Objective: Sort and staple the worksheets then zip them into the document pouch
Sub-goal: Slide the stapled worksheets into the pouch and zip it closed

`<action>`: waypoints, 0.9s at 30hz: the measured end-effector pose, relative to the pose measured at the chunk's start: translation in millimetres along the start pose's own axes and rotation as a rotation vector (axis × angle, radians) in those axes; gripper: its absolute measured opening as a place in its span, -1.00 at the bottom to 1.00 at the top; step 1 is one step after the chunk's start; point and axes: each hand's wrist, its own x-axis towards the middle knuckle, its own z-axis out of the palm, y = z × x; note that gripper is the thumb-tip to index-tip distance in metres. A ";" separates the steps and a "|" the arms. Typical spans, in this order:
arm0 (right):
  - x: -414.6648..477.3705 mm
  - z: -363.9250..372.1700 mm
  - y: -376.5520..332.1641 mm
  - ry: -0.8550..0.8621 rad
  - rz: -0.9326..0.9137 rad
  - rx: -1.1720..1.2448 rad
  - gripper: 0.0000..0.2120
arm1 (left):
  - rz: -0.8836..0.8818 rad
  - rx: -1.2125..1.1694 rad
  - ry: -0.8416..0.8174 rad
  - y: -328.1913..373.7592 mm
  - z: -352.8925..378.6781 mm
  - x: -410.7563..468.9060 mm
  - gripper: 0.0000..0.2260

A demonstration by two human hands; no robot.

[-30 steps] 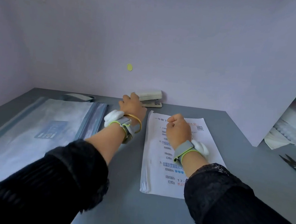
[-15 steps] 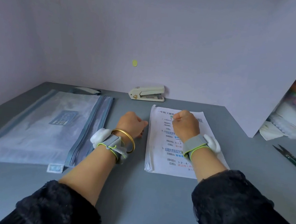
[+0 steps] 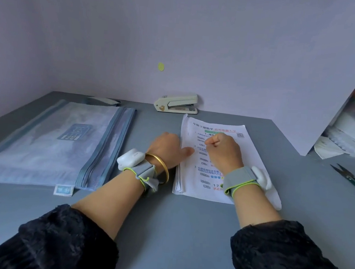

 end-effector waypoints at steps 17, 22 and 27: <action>11.0 -30.1 0.6 0.274 0.211 0.184 -0.36 | 0.227 -0.915 0.243 1.6 -17.1 -6.8 -0.71; 4.1 -37.7 -8.4 0.231 0.124 0.758 -0.53 | 0.360 -1.098 0.406 -1.5 -33.9 -7.0 -0.83; -6.2 -52.6 -34.6 0.386 -0.199 0.890 -0.84 | 0.422 -1.162 0.540 -3.0 -43.5 -3.6 -0.89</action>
